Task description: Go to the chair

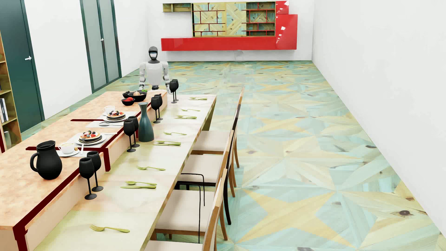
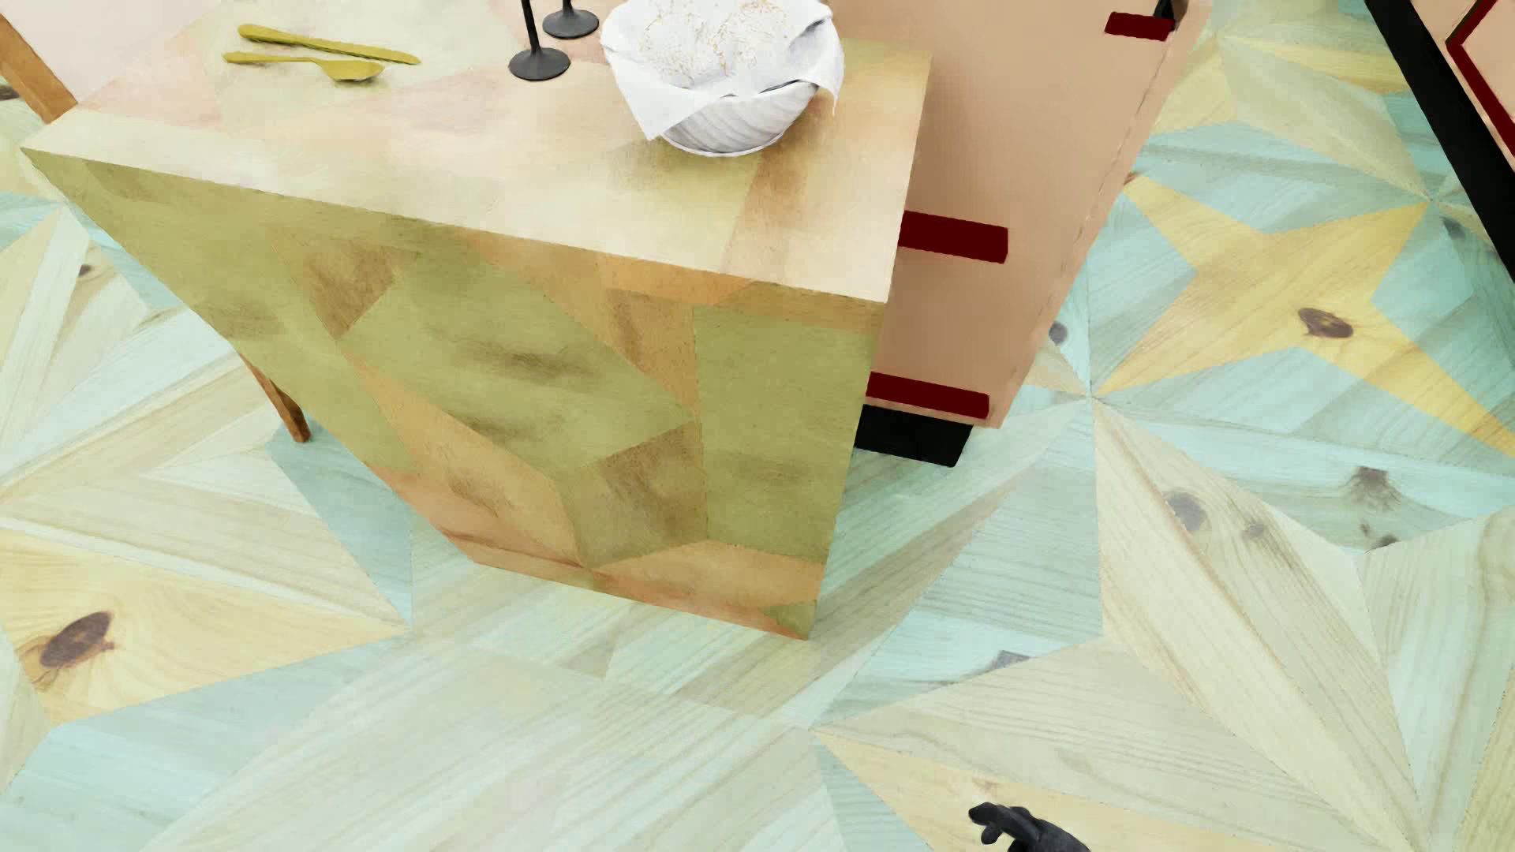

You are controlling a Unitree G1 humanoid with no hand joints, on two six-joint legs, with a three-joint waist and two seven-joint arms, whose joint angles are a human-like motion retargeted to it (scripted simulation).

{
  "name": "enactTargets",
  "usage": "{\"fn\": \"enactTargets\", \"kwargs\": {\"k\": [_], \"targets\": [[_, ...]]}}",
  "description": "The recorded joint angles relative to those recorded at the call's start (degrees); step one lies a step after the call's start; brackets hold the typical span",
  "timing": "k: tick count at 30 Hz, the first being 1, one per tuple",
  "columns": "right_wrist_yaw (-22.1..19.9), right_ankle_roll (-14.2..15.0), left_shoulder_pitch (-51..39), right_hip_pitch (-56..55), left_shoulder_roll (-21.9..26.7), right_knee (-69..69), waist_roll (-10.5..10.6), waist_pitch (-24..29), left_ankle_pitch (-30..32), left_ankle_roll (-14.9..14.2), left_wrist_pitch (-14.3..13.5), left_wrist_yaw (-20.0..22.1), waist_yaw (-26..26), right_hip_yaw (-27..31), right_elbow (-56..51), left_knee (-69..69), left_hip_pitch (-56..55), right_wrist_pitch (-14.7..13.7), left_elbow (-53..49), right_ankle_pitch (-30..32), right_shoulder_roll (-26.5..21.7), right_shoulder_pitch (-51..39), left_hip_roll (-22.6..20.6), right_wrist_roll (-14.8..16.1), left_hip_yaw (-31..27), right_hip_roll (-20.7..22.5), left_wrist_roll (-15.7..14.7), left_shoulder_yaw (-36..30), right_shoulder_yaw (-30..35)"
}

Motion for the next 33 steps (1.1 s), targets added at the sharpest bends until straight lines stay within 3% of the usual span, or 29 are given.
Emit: {"fn": "enactTargets", "kwargs": {"k": [1,2,3,6,7,8,9,10,13,16,19,22,23,24,26,27,28,29,30,31,33], "targets": [[-0.22,1.08,-0.05,0.68,-0.13,0.21,0.04,-0.24,1.03,0.72,0.41,0.5,-0.04,-0.83,-0.75,-1.38,1.74,0.28,0.24,0.08,-0.14,0.34,2.24,0.53,6.29,-0.85,0.34,0.58,0.06],[-0.36,2.51,-0.37,1.31,-0.39,0.57,0.08,-0.42,3.03,-0.49,0.66,0.97,0.07,-1.48,-1.64,-2.06,3.1,0.27,0.6,0.17,-0.5,0.99,2.9,1.27,10.07,-2.06,0.5,1.11,-0.09],[-1.01,4.1,-0.94,1.91,-0.8,1.19,0.05,-0.49,2.84,-3.73,1.01,1.71,0.35,-1.86,-2.59,-1.72,3.48,0.23,1.01,0.43,-1.05,1.91,1.99,1.94,10.12,-3.65,0.32,1.62,-0.24],[-1.74,5.6,-4.37,1.18,-1.25,6.8,-1.0,-0.25,-1.31,-1.28,-0.02,0.59,0.75,-0.41,-4.4,-0.08,4.52,0.41,4.21,5.59,-3.58,5.66,-4.95,3.21,10.25,-11.93,0.93,0.18,-0.45],[-1.33,1.36,-5.97,-1.19,-0.99,12.02,-1.69,-0.07,-2.06,0.04,-0.41,0.02,0.6,0.6,-4.46,-1.03,5.32,0.61,5.16,8.92,-4.44,6.92,-8.27,3.32,10.24,-15.72,2.16,-1.23,-0.32],[-1.05,-9.79,-7.54,-3.68,-0.72,17.68,-2.57,0.11,-2.53,1.34,-1.12,0.38,0.4,-0.25,-4.52,-2.49,6.33,1.21,6.24,11.33,-4.59,8.58,-11.71,3.33,9.88,-20.02,3.48,-2.26,-0.02],[-0.58,-15.09,-9.22,-6.2,-0.25,23.37,-3.52,0.32,-2.74,2.55,-1.99,0.54,-0.05,-0.65,-4.49,-4.34,7.55,1.59,6.56,10.28,-4.42,10.16,-14.88,3.16,9.06,-22.56,4.01,-2.83,0.3],[-0.15,-16.64,-11.28,-9.93,0.2,29.86,-4.34,0.6,-2.93,3.61,-2.56,-0.31,-0.93,2.24,-4.72,-5.87,8.66,1.91,6.41,7.57,-3.84,11.97,-17.59,2.84,7.39,-22.12,3.85,-3.3,0.46],[-0.3,-14.96,-17.06,-22.23,3.32,46.27,-5.67,1.12,-3.25,6.29,-5.73,-5.33,-3.83,11.08,-4.62,-9.11,11.37,2.28,5.05,5.51,0.08,16.74,-23.85,3.29,-0.15,-12.84,4.79,-8.24,-0.95],[1.16,-14.34,-22.56,-30.72,5.61,48.24,-6.18,1.1,-3.51,8.82,-8.4,-9.19,-5.8,10.39,-3.21,-12.43,14.55,1.65,2.79,6.2,2.52,19.79,-29.34,2.09,-8.65,-4.11,7.72,-16.3,0.61],[4.52,-11.58,-25.03,-35.26,5.27,34.86,-6.22,0.85,-3.57,11.35,-10.73,-10.63,-6.3,11.68,-2.75,-15.84,18.79,0.11,-0.85,8.05,2.18,20.94,-33.85,0.04,-16.24,8.48,6.8,-22.28,3.56],[3.61,-7.22,-25.33,-31.0,4.5,6.99,-6.21,0.21,-3.93,13.69,-12.51,-12.04,-5.85,4.73,-4.52,-16.67,22.1,0.18,-3.41,9.42,1.91,21.57,-37.53,0.66,-22.81,14.01,4.52,-27.65,1.28],[2.73,-7.47,-24.8,-28.51,4.48,-0.25,-6.09,0.09,-3.8,14.3,-12.84,-12.73,-5.71,3.24,-5.1,-16.16,23.42,0.57,-3.58,9.31,1.76,21.68,-38.56,1.08,-24.73,15.02,3.95,-29.21,0.11],[1.88,-8.48,-24.05,-26.32,4.51,-3.3,-5.81,0.0,-3.22,15.0,-12.85,-13.24,-5.66,3.15,-5.45,-14.96,25.15,1.04,-3.4,8.7,1.53,21.64,-39.56,1.58,-26.35,15.56,3.58,-30.46,-1.13],[0.74,-20.83,-21.31,-24.29,5.02,-1.01,-4.62,-0.2,0.37,15.39,-10.93,-13.35,-5.74,5.02,-5.46,-12.25,28.23,2.18,-1.96,13.12,1.07,20.69,-40.28,2.25,-28.45,15.24,3.96,-30.99,-3.57],[0.01,-22.43,-19.15,-24.92,5.02,4.13,-3.64,-0.21,3.0,14.82,-8.94,-12.22,-5.84,4.9,-5.19,-8.84,28.59,2.82,-0.89,11.94,0.87,19.84,-40.4,2.47,-28.5,13.91,4.17,-29.84,-5.05],[-0.86,-22.23,-16.49,-25.09,4.44,9.2,-2.48,-0.19,7.12,12.34,-6.14,-10.64,-5.95,4.61,-4.88,-3.41,27.6,3.55,0.54,8.53,0.88,18.82,-40.39,2.86,-28.18,12.61,3.47,-27.59,-6.76],[-1.73,-21.42,-14.19,-23.77,4.02,11.78,-1.5,-0.24,10.95,3.97,-3.98,-9.73,-6.15,3.84,-4.56,4.45,25.41,4.12,2.49,5.53,1.16,17.78,-40.36,3.42,-27.74,11.41,2.23,-25.41,-8.5],[-2.7,-20.42,-12.6,-21.43,4.34,12.37,-0.8,-0.33,15.78,-10.31,-2.09,-10.19,-6.52,2.67,-4.14,13.31,21.85,4.08,4.89,3.4,1.62,16.61,-38.86,4.14,-24.98,10.29,1.05,-23.64,-10.03],[-3.28,-19.3,-11.5,-18.85,5.72,12.11,-0.21,-0.39,17.5,-11.97,-1.06,-11.81,-6.83,1.42,-3.51,21.95,17.15,4.21,7.37,1.83,1.95,15.14,-34.94,4.21,-20.26,9.56,1.3,-23.17,-10.62],[-2.92,-16.88,-8.69,-13.64,9.22,10.59,0.95,-0.46,10.77,-5.08,-1.44,-14.24,-6.36,0.36,-3.27,33.98,8.12,3.07,9.33,-0.52,1.78,11.51,-23.01,2.52,-10.92,9.24,3.85,-23.01,-8.85]]}}
